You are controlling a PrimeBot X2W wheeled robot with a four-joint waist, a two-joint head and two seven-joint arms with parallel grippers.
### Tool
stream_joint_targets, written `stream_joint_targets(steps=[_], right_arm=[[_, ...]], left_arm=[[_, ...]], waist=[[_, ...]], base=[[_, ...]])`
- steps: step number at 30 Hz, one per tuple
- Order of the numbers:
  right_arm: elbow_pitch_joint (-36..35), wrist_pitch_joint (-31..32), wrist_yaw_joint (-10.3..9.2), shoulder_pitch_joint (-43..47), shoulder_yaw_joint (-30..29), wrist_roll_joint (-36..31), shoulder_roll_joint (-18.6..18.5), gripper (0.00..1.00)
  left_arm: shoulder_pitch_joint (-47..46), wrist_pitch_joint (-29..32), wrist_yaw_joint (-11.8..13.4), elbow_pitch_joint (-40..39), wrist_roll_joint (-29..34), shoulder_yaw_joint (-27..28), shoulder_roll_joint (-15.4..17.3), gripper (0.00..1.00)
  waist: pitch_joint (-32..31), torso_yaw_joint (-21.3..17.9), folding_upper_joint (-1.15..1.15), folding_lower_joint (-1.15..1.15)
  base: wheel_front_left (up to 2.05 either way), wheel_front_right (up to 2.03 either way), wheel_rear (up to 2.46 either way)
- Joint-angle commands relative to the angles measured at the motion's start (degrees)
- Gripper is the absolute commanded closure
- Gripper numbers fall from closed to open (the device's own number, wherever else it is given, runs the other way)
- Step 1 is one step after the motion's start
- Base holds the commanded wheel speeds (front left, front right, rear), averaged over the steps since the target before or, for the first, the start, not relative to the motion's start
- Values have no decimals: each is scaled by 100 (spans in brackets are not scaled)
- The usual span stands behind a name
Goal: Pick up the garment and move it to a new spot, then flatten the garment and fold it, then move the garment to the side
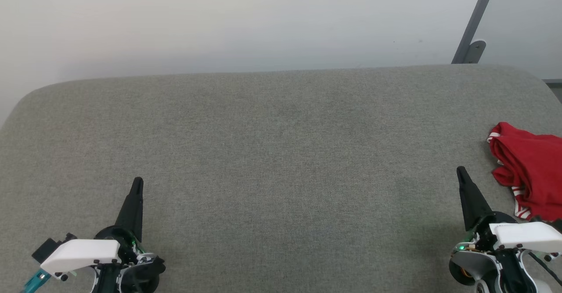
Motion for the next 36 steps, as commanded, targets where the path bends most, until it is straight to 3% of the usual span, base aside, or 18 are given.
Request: stream_joint_targets(steps=[1,36], right_arm=[[9,9,-2,-25,-2,23,7,100],[7,9,-2,-24,-1,23,7,100]], left_arm=[[-69,8,10,-3,14,11,-6,100],[-70,15,10,-3,23,19,-9,100]], waist=[[0,0,0,0],[0,0,0,0]], base=[[0,0,0],[0,0,0]])
